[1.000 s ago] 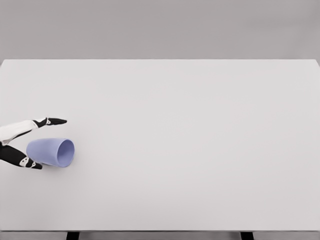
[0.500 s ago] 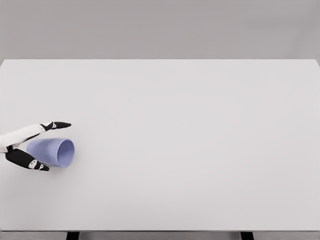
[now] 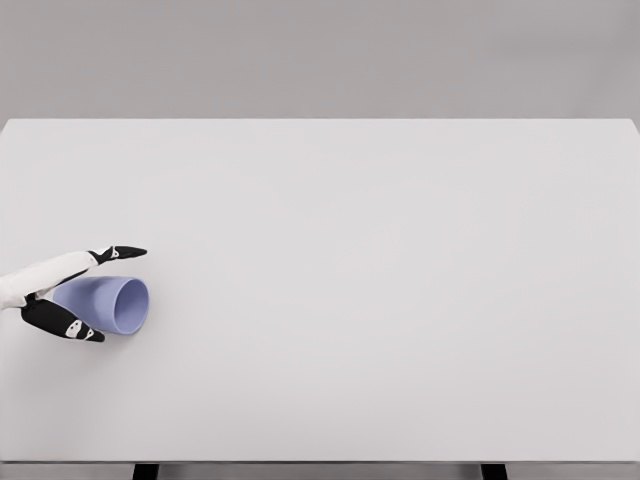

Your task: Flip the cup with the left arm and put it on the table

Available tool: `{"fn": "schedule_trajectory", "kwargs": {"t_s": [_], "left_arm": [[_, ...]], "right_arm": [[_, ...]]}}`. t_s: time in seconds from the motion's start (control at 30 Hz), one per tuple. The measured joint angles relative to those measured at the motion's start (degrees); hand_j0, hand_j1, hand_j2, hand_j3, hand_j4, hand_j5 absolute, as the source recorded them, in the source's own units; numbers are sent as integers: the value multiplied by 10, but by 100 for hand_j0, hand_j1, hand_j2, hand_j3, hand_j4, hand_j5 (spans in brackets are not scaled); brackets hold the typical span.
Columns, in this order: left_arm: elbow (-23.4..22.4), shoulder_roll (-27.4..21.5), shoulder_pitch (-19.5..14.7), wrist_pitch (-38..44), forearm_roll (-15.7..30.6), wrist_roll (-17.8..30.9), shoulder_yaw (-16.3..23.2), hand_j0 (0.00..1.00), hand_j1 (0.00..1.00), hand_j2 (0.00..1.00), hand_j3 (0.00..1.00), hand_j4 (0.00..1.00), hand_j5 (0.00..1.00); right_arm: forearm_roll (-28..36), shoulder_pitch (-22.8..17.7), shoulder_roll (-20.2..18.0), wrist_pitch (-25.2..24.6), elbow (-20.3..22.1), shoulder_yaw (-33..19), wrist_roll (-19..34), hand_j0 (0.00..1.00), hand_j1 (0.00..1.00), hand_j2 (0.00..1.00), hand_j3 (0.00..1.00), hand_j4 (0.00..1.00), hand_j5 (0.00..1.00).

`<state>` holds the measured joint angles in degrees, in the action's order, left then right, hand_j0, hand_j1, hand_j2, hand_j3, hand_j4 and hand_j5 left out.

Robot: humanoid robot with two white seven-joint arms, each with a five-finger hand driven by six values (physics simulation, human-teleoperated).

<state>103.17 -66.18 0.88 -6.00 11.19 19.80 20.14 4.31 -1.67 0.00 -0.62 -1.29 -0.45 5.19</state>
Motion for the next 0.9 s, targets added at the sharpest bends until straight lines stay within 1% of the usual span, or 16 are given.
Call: {"fn": "schedule_trajectory", "kwargs": {"t_s": [0.4, 0.53, 0.9], "left_arm": [[0, 13, 1, 6, -19, 0, 0, 100, 100, 100, 100, 100, 100], [0, 19, 1, 19, -27, 0, 0, 100, 100, 100, 100, 100, 100], [-1, 30, 1, 27, -38, 0, 3, 100, 100, 100, 100, 100, 100]], "right_arm": [[0, 0, 0, 0, 0, 0, 0, 100, 100, 100, 100, 100, 100], [0, 0, 0, 0, 0, 0, 0, 100, 100, 100, 100, 100, 100], [0, 0, 0, 0, 0, 0, 0, 100, 100, 100, 100, 100, 100]]}}
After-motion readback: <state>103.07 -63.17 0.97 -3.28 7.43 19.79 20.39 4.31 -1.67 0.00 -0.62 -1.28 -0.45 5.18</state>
